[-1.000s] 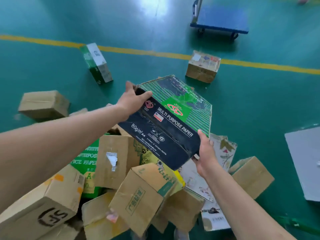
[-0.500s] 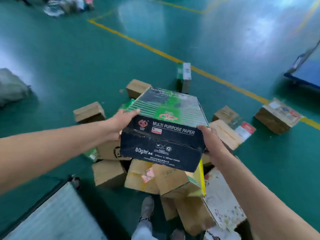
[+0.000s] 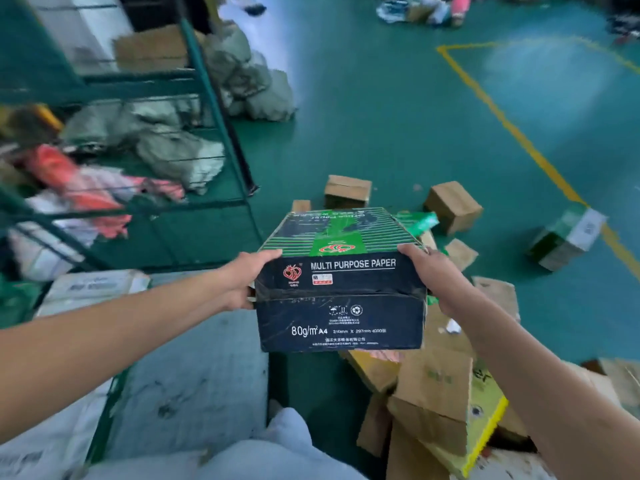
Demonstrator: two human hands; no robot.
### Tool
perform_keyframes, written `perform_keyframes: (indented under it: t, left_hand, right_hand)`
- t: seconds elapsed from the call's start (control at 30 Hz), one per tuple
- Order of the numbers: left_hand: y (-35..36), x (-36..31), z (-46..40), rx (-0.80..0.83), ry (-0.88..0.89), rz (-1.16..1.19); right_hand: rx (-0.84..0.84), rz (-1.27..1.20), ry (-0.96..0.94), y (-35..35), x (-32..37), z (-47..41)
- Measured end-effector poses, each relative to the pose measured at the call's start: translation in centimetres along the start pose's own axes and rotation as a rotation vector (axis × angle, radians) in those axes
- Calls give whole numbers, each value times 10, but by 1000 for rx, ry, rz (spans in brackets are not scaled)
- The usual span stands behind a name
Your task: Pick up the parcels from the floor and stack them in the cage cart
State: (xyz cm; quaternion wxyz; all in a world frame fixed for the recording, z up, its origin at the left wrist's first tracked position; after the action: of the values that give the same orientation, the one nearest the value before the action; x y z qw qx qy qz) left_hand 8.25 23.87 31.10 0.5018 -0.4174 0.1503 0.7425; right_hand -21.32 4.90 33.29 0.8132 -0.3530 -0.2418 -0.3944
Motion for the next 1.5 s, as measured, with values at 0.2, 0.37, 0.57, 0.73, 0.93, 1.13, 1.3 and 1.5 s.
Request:
perform_keyframes:
  t: [0.2, 0.37, 0.57, 0.73, 0.93, 1.13, 1.3, 1.5]
  left_hand:
    - [-108, 58, 10, -157, -101, 191]
    - [-193, 118, 25, -295, -206, 421]
    - [-277, 197, 46, -447, -285, 636]
    - [-318, 252, 79, -550, -330, 772]
    - [-337, 311, 122, -670, -386, 915]
    - [-322, 355, 138, -729, -451, 1062]
    - [-313, 383, 130, -800, -501, 1149]
    - [-293, 422, 99, -809, -533, 1207]
  right_hand:
    - [151, 193, -44, 125, 61, 0]
    - [215, 447, -161, 242, 122, 9]
    - [379, 646, -218, 397, 149, 25]
    - [538, 845, -256, 501, 146, 43]
    - [708, 1101, -311, 614, 129, 73]
    - [808, 1323, -390, 682, 109, 95]
    - [880, 1456, -420, 725, 93, 89]
    - [936, 1585, -463, 772, 64, 63]
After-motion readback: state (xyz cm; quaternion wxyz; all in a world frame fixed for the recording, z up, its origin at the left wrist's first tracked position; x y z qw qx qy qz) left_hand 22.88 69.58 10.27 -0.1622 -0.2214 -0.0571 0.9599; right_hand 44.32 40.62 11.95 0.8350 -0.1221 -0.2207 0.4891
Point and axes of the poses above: each hand's wrist, its own z-axis away from the middle knuckle, its own y-axis out of the palm, x = y × z, the point moved 9 cm from there along -z, towards the middle knuckle, and after that the axes turned 11 degrees about y, right-handed, at the moved point
